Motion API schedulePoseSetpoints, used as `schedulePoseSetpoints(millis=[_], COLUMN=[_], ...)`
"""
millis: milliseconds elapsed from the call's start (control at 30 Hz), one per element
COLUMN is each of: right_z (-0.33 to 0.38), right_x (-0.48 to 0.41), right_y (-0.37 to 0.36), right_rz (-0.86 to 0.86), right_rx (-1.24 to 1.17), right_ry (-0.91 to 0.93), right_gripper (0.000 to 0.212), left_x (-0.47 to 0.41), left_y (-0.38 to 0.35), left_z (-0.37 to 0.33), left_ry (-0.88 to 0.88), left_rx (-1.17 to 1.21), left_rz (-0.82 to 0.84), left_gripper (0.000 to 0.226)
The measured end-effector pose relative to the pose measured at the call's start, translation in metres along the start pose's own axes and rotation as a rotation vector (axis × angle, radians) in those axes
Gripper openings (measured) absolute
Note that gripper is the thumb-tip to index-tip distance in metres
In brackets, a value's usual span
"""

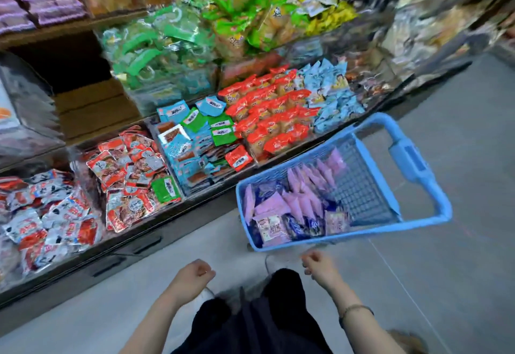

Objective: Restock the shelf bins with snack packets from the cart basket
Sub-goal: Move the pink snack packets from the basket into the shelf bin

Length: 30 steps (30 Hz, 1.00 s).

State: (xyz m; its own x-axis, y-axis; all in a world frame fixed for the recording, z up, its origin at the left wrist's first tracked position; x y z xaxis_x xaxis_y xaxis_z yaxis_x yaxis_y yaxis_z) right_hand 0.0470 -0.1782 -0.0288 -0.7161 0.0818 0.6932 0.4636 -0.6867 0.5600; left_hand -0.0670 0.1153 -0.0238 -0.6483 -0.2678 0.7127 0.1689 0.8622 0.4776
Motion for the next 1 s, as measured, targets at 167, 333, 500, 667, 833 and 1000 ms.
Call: schedulePoseSetpoints(millis=[167,333,500,667,833,1000], right_z=[0.000,0.011,0.020,0.038,0.053,0.050], right_x=[-0.052,-0.112,-0.162,-0.198,-0.218,-0.228], right_y=[0.062,0.093,0.099,0.083,0.051,0.029], right_rz=[-0.012,0.031,0.050,0.062,0.121,0.094], right_rx=[0.090,0.259,0.318,0.370,0.426,0.470], right_ry=[0.057,0.178,0.241,0.331,0.343,0.334], right_gripper=[0.022,0.011,0.017,0.039,0.070,0.067], left_x=[-0.029,-0.046,-0.060,-0.069,-0.073,-0.071], left_y=[-0.056,-0.107,-0.136,-0.153,-0.159,-0.162], left_z=[-0.040,-0.062,-0.074,-0.077,-0.070,-0.059], left_ry=[0.137,0.264,0.263,0.269,0.306,0.356], left_rx=[0.119,0.229,0.228,0.213,0.226,0.262], left_rz=[-0.045,-0.088,-0.144,-0.160,-0.202,-0.214], left_gripper=[0.035,0.062,0.056,0.049,0.058,0.067])
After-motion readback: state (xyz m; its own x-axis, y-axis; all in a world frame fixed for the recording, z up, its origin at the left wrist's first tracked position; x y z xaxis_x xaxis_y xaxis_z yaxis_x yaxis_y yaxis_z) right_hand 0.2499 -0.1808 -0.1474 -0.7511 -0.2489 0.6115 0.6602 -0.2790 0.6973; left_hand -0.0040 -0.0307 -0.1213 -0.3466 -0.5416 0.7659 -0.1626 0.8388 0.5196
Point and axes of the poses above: each hand's wrist, its own x-axis away from the middle knuckle, its own y-axis out of the back of the hand, z = x × y, the point moved 5 cm from there along -x, towards the middle knuckle, and after that the axes turned 7 degrees about -z, right-handed, at the moved point
